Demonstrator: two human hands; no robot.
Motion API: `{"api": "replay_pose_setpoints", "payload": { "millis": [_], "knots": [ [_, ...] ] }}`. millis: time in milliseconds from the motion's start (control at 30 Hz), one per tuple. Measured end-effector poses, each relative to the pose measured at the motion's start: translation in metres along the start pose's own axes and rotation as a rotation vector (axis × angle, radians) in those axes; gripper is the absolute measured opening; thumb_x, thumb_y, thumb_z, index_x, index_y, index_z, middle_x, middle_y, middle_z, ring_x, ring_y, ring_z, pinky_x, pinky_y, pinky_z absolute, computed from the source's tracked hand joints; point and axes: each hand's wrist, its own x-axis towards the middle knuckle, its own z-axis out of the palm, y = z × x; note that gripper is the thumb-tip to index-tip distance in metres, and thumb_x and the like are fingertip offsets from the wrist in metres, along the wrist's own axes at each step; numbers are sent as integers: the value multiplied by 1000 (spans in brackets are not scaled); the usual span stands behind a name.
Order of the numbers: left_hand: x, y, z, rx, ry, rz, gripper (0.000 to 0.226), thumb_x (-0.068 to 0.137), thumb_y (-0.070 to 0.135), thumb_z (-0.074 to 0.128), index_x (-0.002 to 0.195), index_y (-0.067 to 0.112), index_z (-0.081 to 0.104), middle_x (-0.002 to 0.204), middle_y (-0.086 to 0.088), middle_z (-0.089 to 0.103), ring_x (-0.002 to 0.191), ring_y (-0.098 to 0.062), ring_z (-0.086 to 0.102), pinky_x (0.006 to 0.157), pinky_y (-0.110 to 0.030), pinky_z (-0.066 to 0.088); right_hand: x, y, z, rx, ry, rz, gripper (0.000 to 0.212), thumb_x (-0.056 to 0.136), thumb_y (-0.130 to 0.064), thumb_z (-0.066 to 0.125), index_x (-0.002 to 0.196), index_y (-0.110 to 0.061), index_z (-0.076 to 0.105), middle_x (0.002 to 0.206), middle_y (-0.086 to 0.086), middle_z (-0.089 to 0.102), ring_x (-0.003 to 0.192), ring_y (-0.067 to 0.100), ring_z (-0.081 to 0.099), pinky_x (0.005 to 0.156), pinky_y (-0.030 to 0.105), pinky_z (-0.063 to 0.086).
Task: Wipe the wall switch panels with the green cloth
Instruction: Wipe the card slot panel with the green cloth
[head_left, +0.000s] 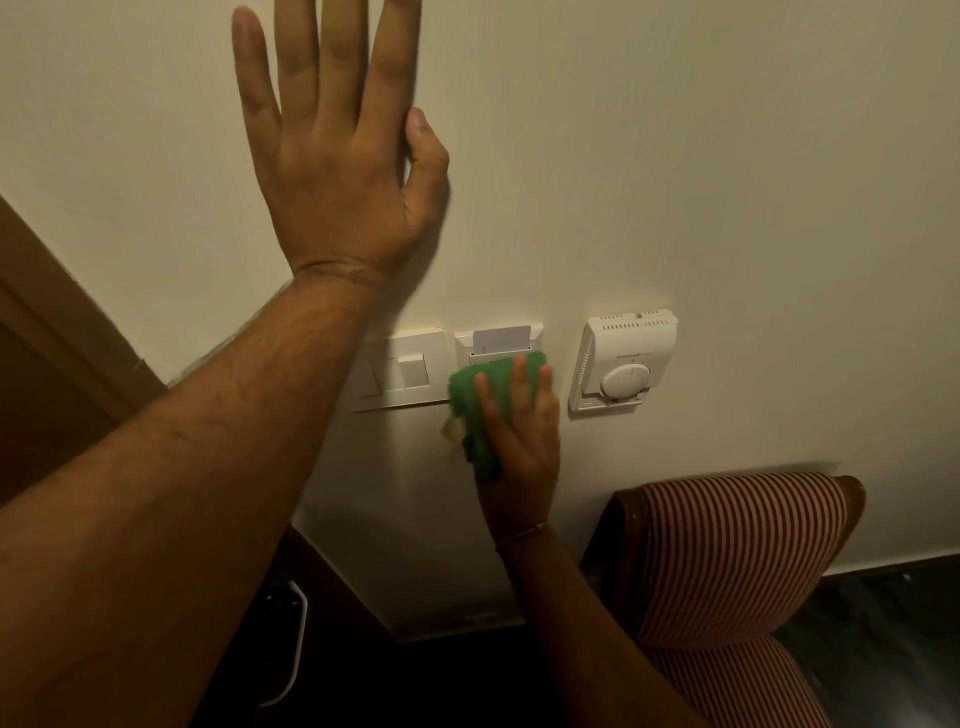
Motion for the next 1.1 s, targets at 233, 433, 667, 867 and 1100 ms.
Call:
{"api": "replay_pose_setpoints", "payload": {
  "millis": [233,433,667,867,1100],
  "knots": [
    [0,-1,1,-1,29,13,55,104,29,55,156,10,48,155,-26,48,143,-51,45,116,-69,32,2,-31,19,68,-66,-133,46,109,-34,63,150,-18,50,168,9,32,164,32,19,129,56,30],
    [-2,0,-1,-6,18,-17,56,105,28,55,157,10,47,156,-26,47,144,-50,43,118,-68,30,7,-23,11,68,-44,-155,49,105,-32,72,148,-14,55,163,16,42,159,37,31,126,55,36],
    [-2,1,1,-4,44,-15,53,104,27,58,152,7,53,151,-29,51,140,-52,47,115,-67,35,3,-8,4,80,75,82,51,111,-32,59,156,-16,41,171,6,25,165,35,13,132,55,21],
    [-2,2,-1,-7,38,-20,54,105,28,56,154,7,50,153,-29,49,141,-52,45,116,-65,32,5,-17,22,18,-54,-202,53,106,-35,69,151,-16,49,163,13,42,163,30,22,129,54,30],
    [-3,1,0,-7,38,-23,53,105,28,56,153,7,51,153,-29,50,141,-52,45,117,-64,31,-21,21,-3,41,-46,-68,44,108,-23,65,148,-8,54,169,8,31,164,32,18,131,55,26]
  ]
}}
